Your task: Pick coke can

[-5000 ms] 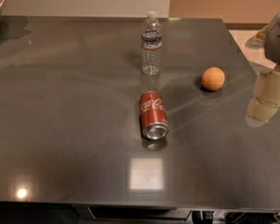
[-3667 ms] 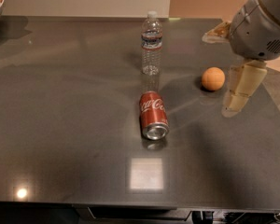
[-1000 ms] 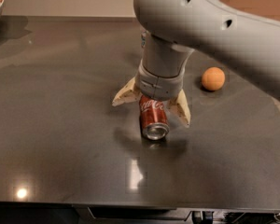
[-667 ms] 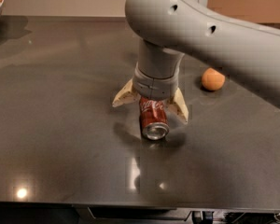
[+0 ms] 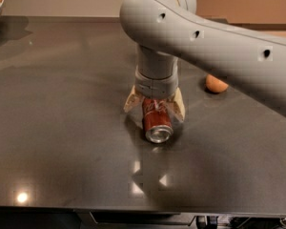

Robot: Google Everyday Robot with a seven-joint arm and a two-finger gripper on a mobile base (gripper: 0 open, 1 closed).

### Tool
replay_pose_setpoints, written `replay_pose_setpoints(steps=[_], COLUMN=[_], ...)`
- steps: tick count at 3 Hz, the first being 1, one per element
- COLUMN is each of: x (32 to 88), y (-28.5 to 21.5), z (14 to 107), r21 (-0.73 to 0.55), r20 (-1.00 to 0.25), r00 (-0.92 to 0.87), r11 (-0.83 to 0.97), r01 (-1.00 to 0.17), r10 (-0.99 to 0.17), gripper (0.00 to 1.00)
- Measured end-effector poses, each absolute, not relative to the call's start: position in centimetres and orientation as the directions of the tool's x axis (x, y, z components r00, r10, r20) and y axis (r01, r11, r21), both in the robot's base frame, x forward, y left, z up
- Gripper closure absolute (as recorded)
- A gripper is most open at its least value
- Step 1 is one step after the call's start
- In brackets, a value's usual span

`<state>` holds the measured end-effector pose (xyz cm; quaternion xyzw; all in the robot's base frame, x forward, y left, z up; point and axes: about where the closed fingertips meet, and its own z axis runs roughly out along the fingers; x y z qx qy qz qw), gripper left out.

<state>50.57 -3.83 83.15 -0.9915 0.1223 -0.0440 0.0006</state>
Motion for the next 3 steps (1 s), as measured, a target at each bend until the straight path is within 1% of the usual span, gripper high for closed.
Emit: replay_pose_setpoints(steps=[2, 3], x=[51.1, 51.1], y=[-3.9, -3.7], z=[84.3, 86.8], r21=[0.028, 0.006], r20=[0.056, 0.017], r00=[0.973, 0.977], r11=[-0.974, -0.977], r01=[-0.227, -0.212], r10=[-0.225, -0.211], gripper=[0.65, 0.88])
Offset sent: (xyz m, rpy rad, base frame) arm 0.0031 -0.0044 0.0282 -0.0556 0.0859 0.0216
